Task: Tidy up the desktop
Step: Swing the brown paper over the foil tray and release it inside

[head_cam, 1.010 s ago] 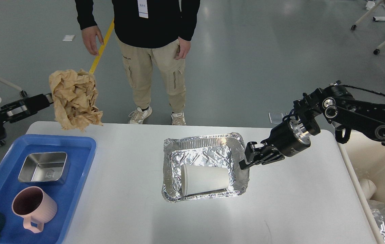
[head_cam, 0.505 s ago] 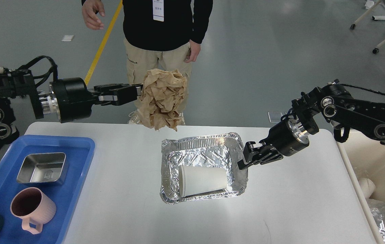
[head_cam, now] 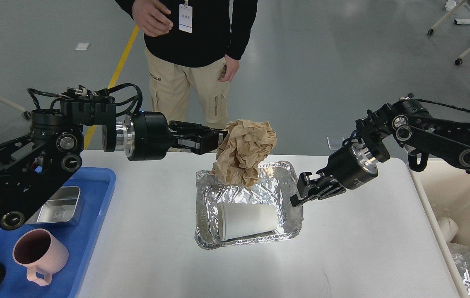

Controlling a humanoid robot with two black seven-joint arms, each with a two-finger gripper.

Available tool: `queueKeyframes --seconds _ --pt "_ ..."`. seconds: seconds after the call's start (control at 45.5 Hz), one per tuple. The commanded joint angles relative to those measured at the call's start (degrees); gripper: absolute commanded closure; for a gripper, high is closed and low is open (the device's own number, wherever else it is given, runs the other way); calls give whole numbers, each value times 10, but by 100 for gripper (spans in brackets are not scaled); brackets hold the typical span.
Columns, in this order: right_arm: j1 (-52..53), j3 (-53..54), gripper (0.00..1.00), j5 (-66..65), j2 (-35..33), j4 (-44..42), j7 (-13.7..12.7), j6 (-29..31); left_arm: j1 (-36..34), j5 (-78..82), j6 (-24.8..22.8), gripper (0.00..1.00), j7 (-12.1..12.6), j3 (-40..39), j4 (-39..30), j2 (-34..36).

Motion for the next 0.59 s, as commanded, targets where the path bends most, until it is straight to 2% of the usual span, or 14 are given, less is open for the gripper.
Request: queueKeyframes --seconds 0.0,0.088,0.198,0.242,0.571 --pt "0 -1 100 1 -2 1 0 0 3 3 0 87 0 10 10 -2" --pt "1 0 100 2 -4 1 1 0 6 3 0 83 0 12 16 -3" --pt "7 -1 100 10 -7 1 1 0 7 2 1 60 1 12 24 -7" --pt "8 -2 100 12 -8 1 0 0 8 2 1 53 1 12 28 -10" --pt "11 -1 100 13 -19 1 0 0 27 -1 2 25 6 4 34 -14"
